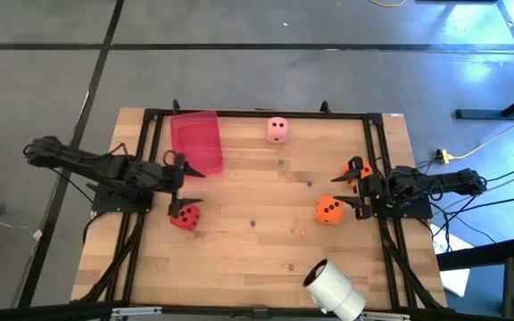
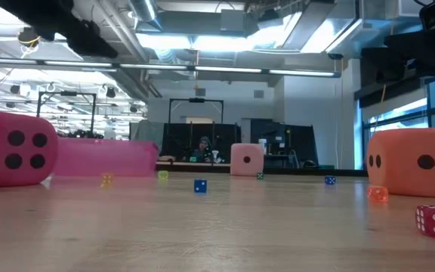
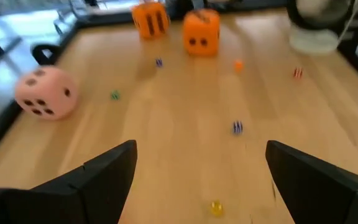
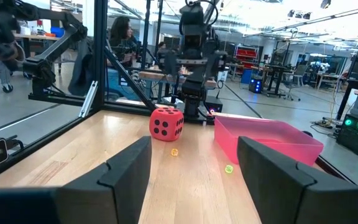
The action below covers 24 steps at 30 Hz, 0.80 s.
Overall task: Pick & Place Dice
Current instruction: Put the big red dice into the bin
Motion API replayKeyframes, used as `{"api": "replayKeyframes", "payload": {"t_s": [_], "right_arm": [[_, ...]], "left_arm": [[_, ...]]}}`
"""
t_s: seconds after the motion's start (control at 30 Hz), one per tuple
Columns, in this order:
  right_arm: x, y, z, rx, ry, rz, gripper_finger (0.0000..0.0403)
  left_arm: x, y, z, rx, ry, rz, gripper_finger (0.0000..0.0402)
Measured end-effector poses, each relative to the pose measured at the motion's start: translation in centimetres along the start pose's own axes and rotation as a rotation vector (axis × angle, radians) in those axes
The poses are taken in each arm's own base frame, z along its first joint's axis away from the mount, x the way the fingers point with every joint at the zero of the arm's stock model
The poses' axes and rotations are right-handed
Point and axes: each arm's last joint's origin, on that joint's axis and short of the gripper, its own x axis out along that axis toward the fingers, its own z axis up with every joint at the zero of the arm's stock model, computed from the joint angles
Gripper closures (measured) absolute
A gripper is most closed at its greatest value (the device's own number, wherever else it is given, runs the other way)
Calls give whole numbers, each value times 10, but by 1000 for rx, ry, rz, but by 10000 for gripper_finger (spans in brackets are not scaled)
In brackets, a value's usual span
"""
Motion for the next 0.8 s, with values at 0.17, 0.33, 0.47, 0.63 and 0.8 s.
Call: {"api": "replayKeyframes", "payload": {"t_s": [0.17,0.33,0.47,0.63,0.8], "right_arm": [[0,0,0,0,0,0,165],[0,0,0,0,0,0,165],[0,0,0,0,0,0,165],[0,0,0,0,3,0,165],[0,0,-1,0,7,1,165]], "left_arm": [[12,-3,-3,15,63,-6,47],[12,-8,1,35,152,-157,47],[7,-11,5,-28,221,-242,47],[11,-19,-14,-43,351,-255,47],[16,-33,-24,-11,426,-316,47]]}}
